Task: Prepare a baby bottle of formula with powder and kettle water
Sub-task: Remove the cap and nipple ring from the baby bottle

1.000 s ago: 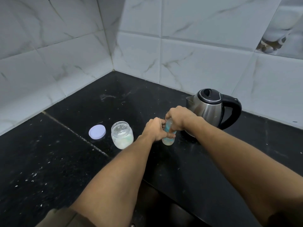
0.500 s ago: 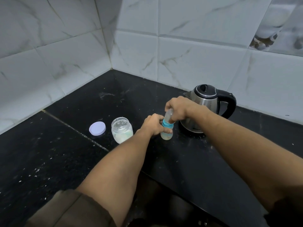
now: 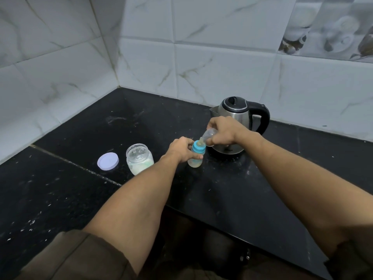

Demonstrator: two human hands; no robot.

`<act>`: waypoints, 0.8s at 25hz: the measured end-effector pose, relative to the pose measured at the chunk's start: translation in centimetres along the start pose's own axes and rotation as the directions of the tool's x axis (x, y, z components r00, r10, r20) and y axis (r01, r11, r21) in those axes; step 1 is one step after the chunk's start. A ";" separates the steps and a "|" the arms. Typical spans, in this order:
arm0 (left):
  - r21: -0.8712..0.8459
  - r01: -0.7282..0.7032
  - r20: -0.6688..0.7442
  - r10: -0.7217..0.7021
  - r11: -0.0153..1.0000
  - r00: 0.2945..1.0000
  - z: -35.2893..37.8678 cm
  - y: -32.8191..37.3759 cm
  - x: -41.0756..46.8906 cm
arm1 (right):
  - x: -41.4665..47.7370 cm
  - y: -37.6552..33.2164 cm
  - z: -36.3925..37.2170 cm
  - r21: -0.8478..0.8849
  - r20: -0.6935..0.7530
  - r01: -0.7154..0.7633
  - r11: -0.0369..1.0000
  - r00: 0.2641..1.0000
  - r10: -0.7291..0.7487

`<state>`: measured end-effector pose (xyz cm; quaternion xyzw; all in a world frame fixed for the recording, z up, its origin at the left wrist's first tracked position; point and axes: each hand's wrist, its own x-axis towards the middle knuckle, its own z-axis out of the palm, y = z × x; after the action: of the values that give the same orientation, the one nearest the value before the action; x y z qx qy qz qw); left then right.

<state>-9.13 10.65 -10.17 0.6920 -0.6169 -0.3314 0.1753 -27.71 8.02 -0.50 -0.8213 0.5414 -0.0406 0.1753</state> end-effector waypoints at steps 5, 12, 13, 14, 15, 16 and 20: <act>0.057 0.016 -0.017 -0.015 0.998 1.000 -0.7 -1.0 0.3 | -0.8 0.9 0.6 -0.062 0.032 -0.100 0.993 0.994 0.102; 0.102 0.000 -0.002 0.001 0.995 1.000 -0.9 -1.1 0.6 | -1.9 0.7 5.9 -0.288 0.222 -0.134 0.948 0.954 0.203; 0.100 -0.002 0.002 0.002 0.995 1.000 -0.9 -1.1 0.7 | -1.9 1.0 6.6 -0.304 0.234 -0.134 0.943 0.949 0.210; 0.099 -0.004 0.004 0.004 0.995 1.000 -0.8 -1.1 0.6 | -1.9 1.3 7.2 -0.319 0.237 -0.134 0.938 0.947 0.216; 0.097 -0.007 0.008 0.006 0.995 1.000 -0.8 -1.2 0.6 | -1.9 1.5 7.7 -0.333 0.238 -0.131 0.934 0.946 0.218; 0.093 -0.008 0.012 0.007 0.996 1.000 -0.8 -1.1 0.6 | -1.9 1.7 8.1 -0.350 0.246 -0.127 0.928 0.944 0.222; 0.074 -0.016 0.022 0.015 0.997 1.000 -0.7 -1.3 0.6 | -1.5 2.0 8.6 -0.387 0.309 -0.120 0.914 0.917 0.251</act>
<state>-7.70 10.19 -10.63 0.6895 -0.6360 -0.3144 0.1457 -27.86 10.80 -8.98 -0.7771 0.5760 0.2241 0.1189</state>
